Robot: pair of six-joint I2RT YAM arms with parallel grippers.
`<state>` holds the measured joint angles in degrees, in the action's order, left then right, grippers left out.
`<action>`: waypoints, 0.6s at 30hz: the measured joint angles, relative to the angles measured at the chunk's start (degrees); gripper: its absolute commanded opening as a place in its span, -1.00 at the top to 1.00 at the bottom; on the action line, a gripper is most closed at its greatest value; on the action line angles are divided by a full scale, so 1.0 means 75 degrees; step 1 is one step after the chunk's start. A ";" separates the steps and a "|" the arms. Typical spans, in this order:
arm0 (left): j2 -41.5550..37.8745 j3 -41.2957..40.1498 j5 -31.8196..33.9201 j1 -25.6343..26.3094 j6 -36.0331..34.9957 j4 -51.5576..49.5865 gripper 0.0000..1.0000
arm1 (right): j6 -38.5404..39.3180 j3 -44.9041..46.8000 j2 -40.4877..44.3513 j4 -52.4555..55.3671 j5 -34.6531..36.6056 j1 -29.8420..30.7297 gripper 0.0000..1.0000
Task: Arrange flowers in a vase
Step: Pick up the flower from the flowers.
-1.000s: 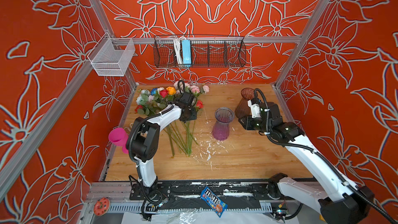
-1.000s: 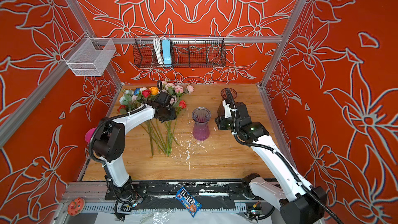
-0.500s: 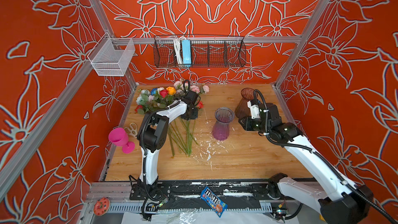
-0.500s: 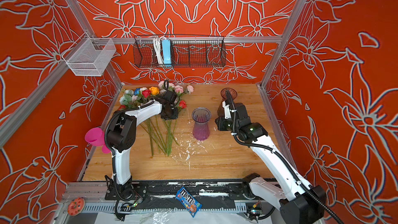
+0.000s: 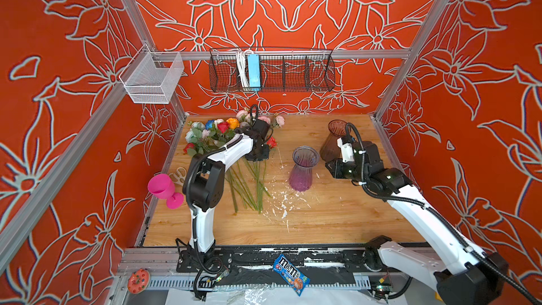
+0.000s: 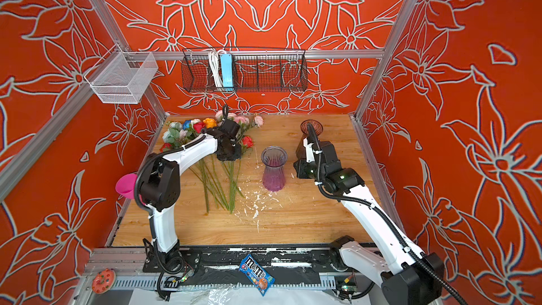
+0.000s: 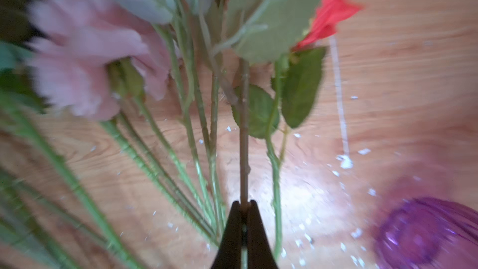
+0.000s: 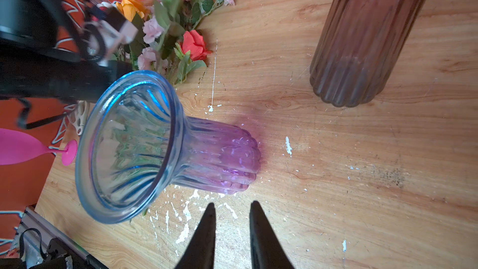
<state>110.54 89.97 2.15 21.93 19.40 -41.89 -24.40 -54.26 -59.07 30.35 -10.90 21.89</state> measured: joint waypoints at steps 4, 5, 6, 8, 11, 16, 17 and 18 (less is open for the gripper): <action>-0.0901 -0.0026 0.0006 0.0020 0.0003 -0.0009 1.00 | -0.0003 0.0003 0.0058 -0.0119 0.0000 0.0000 0.50; -0.1064 -0.0032 -0.0012 0.0020 0.0009 -0.0006 1.00 | -0.0003 0.0003 0.0058 -0.0146 0.0000 0.0000 0.50; -0.1201 -0.0058 -0.0050 0.0020 0.0012 0.0006 1.00 | -0.0006 0.0003 0.0058 -0.0154 -0.0003 0.0000 0.50; -0.1419 -0.0166 -0.0160 0.0020 0.0017 0.0006 1.00 | -0.0009 0.0003 0.0061 -0.0166 -0.0006 -0.0003 0.50; -0.1731 -0.0498 -0.0463 0.0020 0.0017 0.0052 1.00 | -0.0009 0.0000 0.0064 -0.0207 -0.0035 -0.0003 0.49; -0.2938 -0.1714 -0.1311 0.0026 0.0015 0.0548 1.00 | 0.0023 -0.0020 0.0178 -0.0207 -0.0242 -0.0003 0.32; -0.3343 -0.2037 -0.1495 0.0038 0.0009 0.0714 1.00 | 0.0035 -0.0047 0.0224 -0.0204 -0.0297 -0.0003 0.26; -0.3692 -0.2279 -0.1632 0.0061 0.0009 0.0848 1.00 | 0.0035 -0.0067 0.0277 -0.0210 -0.0358 -0.0003 0.22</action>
<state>82.85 72.88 -10.09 22.39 19.46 -35.53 -24.14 -54.76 -56.99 28.77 -13.58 21.87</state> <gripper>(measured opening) 0.050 0.352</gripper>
